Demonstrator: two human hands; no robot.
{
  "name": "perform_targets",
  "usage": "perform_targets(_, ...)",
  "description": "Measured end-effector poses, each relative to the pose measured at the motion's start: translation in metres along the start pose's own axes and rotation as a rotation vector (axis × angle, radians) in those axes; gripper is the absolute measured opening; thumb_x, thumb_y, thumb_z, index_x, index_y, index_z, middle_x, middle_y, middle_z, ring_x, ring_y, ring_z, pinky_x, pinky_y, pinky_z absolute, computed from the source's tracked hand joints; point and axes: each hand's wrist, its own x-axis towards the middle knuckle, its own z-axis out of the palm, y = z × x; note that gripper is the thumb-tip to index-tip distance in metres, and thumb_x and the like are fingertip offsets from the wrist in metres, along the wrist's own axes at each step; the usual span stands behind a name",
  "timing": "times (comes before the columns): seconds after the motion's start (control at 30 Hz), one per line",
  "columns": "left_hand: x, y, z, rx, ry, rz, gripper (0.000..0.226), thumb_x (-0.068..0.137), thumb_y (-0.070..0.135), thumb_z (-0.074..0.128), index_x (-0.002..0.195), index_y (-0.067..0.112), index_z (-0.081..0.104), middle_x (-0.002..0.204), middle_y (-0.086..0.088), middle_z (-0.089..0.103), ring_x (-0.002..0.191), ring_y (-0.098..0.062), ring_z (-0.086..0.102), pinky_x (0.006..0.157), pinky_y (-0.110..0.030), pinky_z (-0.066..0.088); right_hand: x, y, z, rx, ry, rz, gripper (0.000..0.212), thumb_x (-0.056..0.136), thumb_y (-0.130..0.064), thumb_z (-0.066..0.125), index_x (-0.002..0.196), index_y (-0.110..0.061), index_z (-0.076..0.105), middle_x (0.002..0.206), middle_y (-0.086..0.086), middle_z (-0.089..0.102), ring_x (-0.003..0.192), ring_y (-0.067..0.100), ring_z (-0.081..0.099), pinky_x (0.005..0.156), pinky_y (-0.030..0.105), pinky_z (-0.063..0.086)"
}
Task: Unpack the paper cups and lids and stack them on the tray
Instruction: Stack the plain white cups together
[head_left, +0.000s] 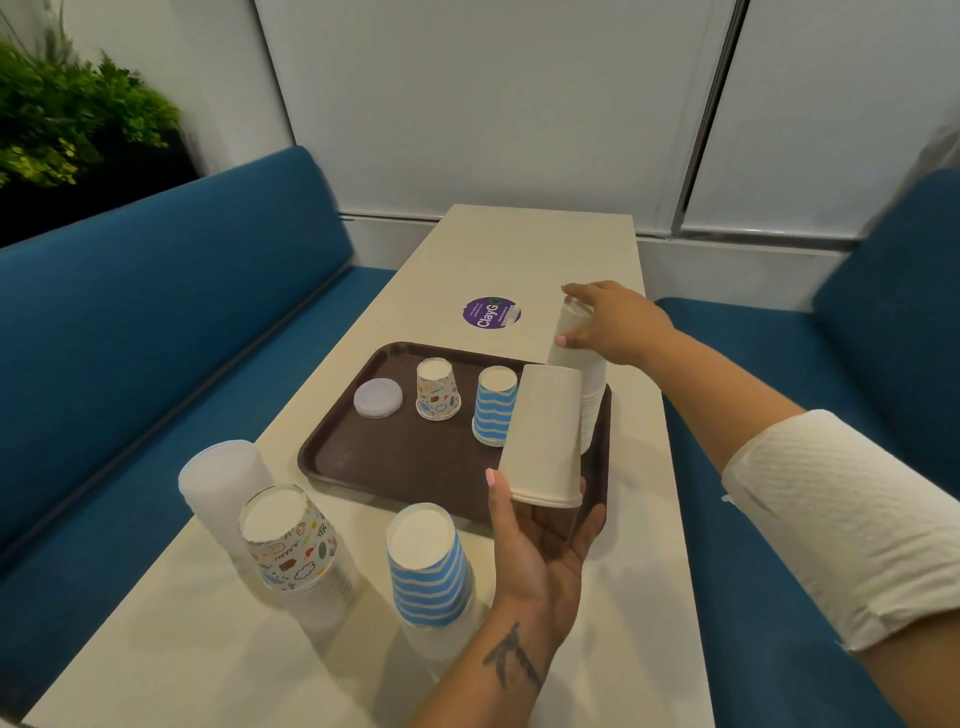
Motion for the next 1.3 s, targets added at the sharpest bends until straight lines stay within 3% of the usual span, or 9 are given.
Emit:
perform_targets(0.1, -0.001, -0.001, 0.006, -0.004, -0.017, -0.004, 0.062, 0.080, 0.061, 0.050, 0.126, 0.020, 0.061, 0.110, -0.015, 0.069, 0.105, -0.031, 0.061, 0.076, -0.045, 0.059, -0.012, -0.001, -0.014, 0.096, 0.088, -0.038, 0.064, 0.090, -0.052, 0.055, 0.146, -0.029, 0.035, 0.155, 0.004, 0.029, 0.140, 0.030, 0.028, 0.109, 0.049, 0.031)
perform_targets(0.2, -0.001, -0.001, 0.016, -0.012, -0.053, 0.003, 0.066, 0.076, 0.062, 0.052, 0.126, 0.020, 0.061, 0.111, -0.015, 0.069, 0.104, -0.030, 0.062, 0.078, -0.045, 0.059, -0.037, -0.008, -0.039, 0.258, 0.292, -0.120, 0.047, 0.094, -0.053, 0.046, 0.131, -0.026, 0.055, 0.135, 0.001, 0.055, 0.121, 0.021, 0.049, 0.098, 0.039, 0.041)
perform_targets(0.33, -0.004, -0.004, 0.030, -0.031, -0.079, -0.015, 0.076, 0.069, 0.064, 0.056, 0.128, 0.016, 0.059, 0.114, -0.013, 0.067, 0.102, -0.027, 0.063, 0.081, -0.045, 0.058, -0.071, -0.012, -0.062, 0.405, 0.032, -0.118, 0.049, 0.089, -0.061, 0.046, 0.118, -0.024, 0.061, 0.112, -0.004, 0.060, 0.077, 0.009, 0.054, 0.072, 0.027, 0.043)
perform_targets(0.47, -0.009, -0.007, 0.039, -0.030, -0.107, -0.015, 0.078, 0.067, 0.065, 0.057, 0.129, 0.017, 0.058, 0.119, -0.015, 0.067, 0.109, -0.028, 0.062, 0.083, -0.045, 0.057, -0.086, -0.010, -0.065, 0.429, -0.162, -0.108, 0.052, 0.084, -0.058, 0.058, 0.126, -0.028, 0.054, 0.112, -0.002, 0.062, 0.070, 0.012, 0.057, 0.055, 0.021, 0.044)
perform_targets(0.73, -0.016, -0.005, 0.041, 0.042, -0.182, -0.048, 0.086, 0.065, 0.074, 0.047, 0.128, 0.015, 0.054, 0.115, -0.004, 0.067, 0.120, -0.028, 0.057, 0.092, -0.056, 0.049, -0.085, -0.011, -0.074, 0.578, -0.089, -0.076, 0.047, 0.081, -0.049, 0.068, 0.116, -0.021, 0.054, 0.096, 0.003, 0.061, 0.059, 0.012, 0.056, 0.051, 0.021, 0.046)
perform_targets(0.87, -0.015, -0.002, 0.038, 0.158, -0.117, -0.072, 0.068, 0.086, 0.068, 0.036, 0.133, 0.020, 0.049, 0.133, -0.002, 0.057, 0.125, -0.024, 0.051, 0.092, -0.054, 0.048, -0.067, -0.010, -0.090, 0.635, 0.177, -0.026, 0.050, 0.075, -0.048, 0.075, 0.113, -0.022, 0.055, 0.104, 0.006, 0.059, 0.072, 0.015, 0.056, 0.059, 0.026, 0.049)
perform_targets(1.0, -0.011, -0.003, 0.031, 0.274, 0.015, -0.076, 0.027, 0.099, 0.035, 0.046, 0.114, 0.018, 0.061, 0.122, -0.003, 0.064, 0.112, -0.021, 0.059, 0.081, -0.041, 0.054, -0.049, -0.012, -0.098, 0.560, 0.375, -0.025, 0.055, 0.076, -0.045, 0.075, 0.119, -0.021, 0.051, 0.113, -0.002, 0.051, 0.096, 0.016, 0.052, 0.072, 0.025, 0.048)
perform_targets(1.13, -0.008, -0.001, 0.028, 0.310, 0.067, -0.066, 0.018, 0.099, 0.021, 0.048, 0.110, 0.018, 0.062, 0.106, 0.000, 0.067, 0.097, -0.016, 0.063, 0.075, -0.034, 0.052, -0.034, -0.016, -0.094, 0.460, 0.412, -0.015, 0.059, 0.078, -0.042, 0.073, 0.125, -0.019, 0.047, 0.118, 0.002, 0.053, 0.099, 0.017, 0.048, 0.088, 0.037, 0.049)
perform_targets(1.3, -0.003, 0.006, 0.030, 0.354, 0.070, -0.026, 0.017, 0.098, 0.014, 0.047, 0.106, 0.018, 0.062, 0.098, 0.001, 0.066, 0.090, -0.015, 0.062, 0.072, -0.030, 0.051, -0.016, -0.018, -0.073, 0.361, 0.368, -0.011, 0.061, 0.079, -0.042, 0.072, 0.128, -0.018, 0.045, 0.126, 0.006, 0.054, 0.106, 0.022, 0.050, 0.080, 0.031, 0.041)
